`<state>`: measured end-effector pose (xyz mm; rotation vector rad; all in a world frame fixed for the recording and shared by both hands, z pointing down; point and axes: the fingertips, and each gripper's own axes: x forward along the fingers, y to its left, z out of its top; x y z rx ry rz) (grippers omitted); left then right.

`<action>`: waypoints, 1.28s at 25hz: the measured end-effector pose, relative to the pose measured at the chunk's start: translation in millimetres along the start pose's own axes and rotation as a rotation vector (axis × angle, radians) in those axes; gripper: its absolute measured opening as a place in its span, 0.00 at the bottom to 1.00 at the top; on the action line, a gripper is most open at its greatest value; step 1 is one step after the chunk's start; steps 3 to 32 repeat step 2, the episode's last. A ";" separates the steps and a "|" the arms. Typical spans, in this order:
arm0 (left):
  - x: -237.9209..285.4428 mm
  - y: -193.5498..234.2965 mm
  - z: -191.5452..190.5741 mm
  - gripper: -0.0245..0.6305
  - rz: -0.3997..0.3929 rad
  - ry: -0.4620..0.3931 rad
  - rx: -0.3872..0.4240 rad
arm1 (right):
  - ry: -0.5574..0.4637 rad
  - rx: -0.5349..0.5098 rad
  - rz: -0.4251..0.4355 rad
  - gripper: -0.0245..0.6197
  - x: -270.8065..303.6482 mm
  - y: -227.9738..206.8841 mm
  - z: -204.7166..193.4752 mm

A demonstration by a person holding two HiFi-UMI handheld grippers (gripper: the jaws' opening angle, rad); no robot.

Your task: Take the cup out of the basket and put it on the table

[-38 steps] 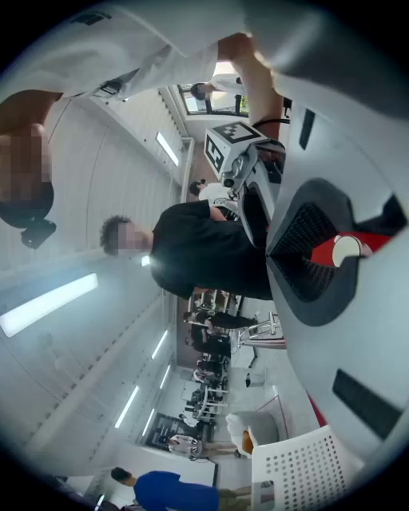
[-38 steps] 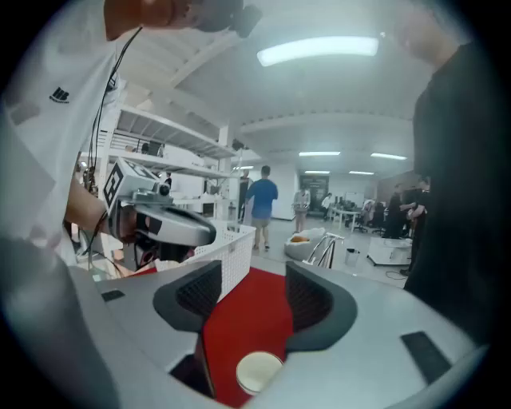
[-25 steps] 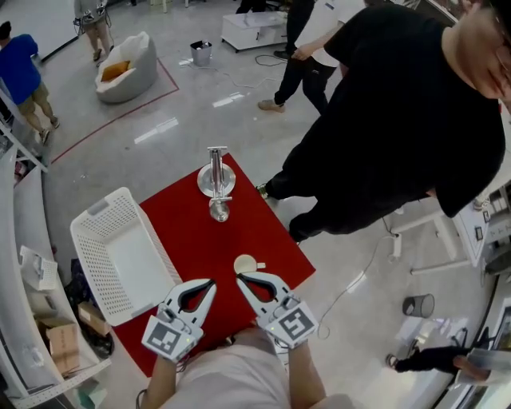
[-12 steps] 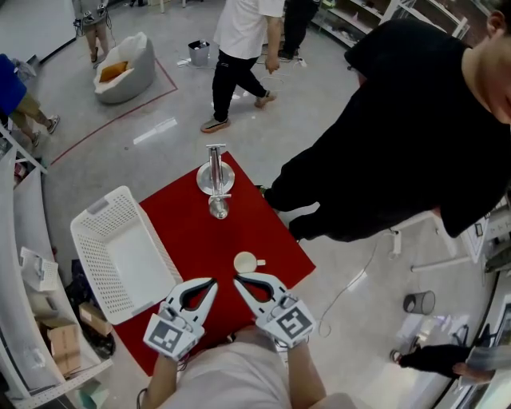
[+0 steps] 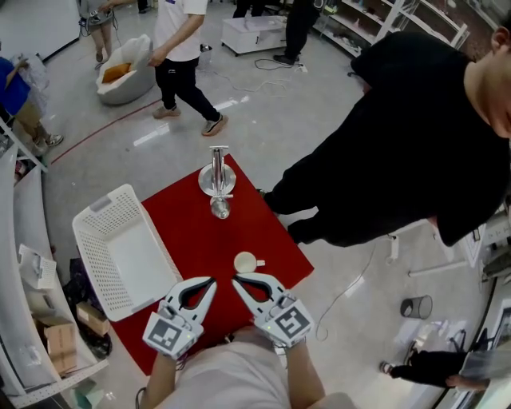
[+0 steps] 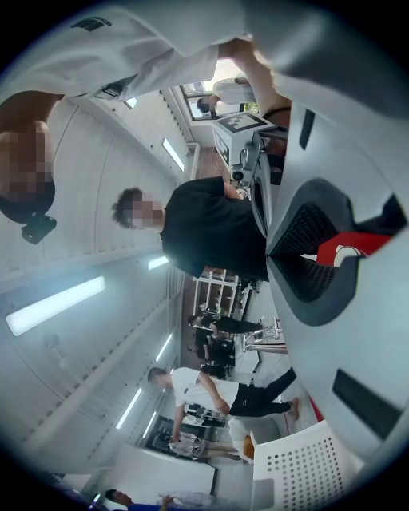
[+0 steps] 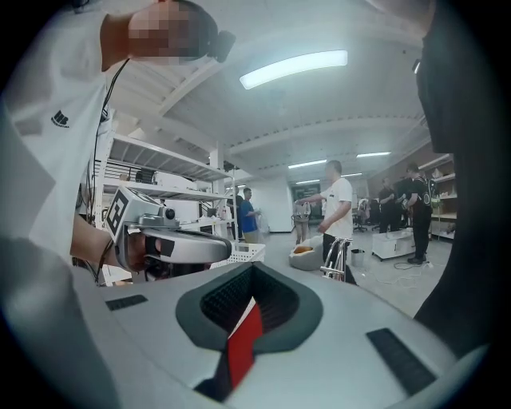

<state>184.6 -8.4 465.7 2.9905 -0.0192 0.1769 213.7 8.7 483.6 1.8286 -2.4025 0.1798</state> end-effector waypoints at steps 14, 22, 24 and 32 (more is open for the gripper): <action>-4.3 -1.7 -1.5 0.05 0.000 0.003 -0.002 | 0.006 -0.002 0.003 0.05 -0.1 5.2 -0.7; -4.3 -1.7 -1.5 0.05 0.000 0.003 -0.002 | 0.006 -0.002 0.003 0.05 -0.1 5.2 -0.7; -4.3 -1.7 -1.5 0.05 0.000 0.003 -0.002 | 0.006 -0.002 0.003 0.05 -0.1 5.2 -0.7; -4.3 -1.7 -1.5 0.05 0.000 0.003 -0.002 | 0.006 -0.002 0.003 0.05 -0.1 5.2 -0.7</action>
